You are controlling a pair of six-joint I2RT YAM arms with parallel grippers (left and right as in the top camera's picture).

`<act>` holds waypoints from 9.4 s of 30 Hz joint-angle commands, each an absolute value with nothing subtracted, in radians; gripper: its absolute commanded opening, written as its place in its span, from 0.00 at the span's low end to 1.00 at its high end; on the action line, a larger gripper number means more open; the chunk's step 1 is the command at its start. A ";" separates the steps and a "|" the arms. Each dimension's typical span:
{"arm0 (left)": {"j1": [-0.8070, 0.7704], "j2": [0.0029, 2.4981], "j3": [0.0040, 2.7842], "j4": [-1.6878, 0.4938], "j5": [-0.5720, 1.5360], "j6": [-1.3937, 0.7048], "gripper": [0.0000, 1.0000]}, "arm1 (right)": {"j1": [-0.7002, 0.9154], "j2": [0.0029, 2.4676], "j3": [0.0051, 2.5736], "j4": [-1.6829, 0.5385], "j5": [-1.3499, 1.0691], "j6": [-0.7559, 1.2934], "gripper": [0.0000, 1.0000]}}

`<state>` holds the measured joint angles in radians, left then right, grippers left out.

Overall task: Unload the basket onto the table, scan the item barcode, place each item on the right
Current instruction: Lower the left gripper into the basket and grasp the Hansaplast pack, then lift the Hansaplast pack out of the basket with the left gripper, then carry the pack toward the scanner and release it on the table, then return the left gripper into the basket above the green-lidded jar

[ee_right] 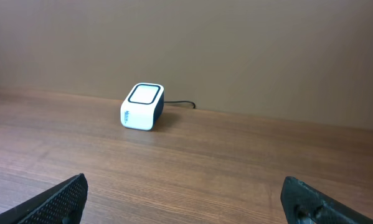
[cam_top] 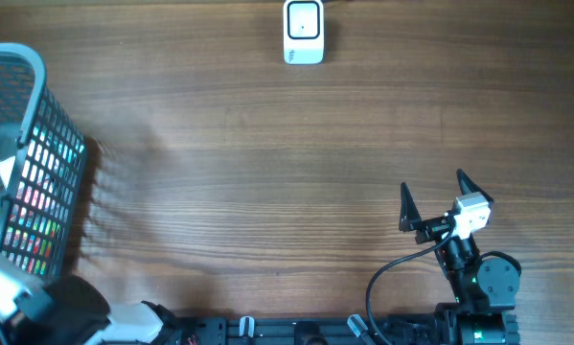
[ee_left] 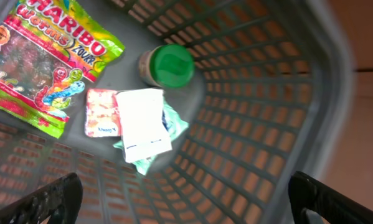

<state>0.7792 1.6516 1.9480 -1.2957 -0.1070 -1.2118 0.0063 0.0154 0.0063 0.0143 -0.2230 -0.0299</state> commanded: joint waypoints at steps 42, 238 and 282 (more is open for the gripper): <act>0.679 2.318 1.950 -1.209 -0.196 -1.221 1.00 | 0.013 0.010 0.005 0.017 -0.205 -0.020 1.00; 0.812 2.111 1.943 -0.968 -0.187 -0.609 1.00 | 0.013 0.010 0.005 0.017 -0.205 -0.020 1.00; 0.775 2.223 1.943 -1.022 -0.282 -0.689 0.51 | 0.013 0.010 0.005 0.017 -0.205 -0.020 1.00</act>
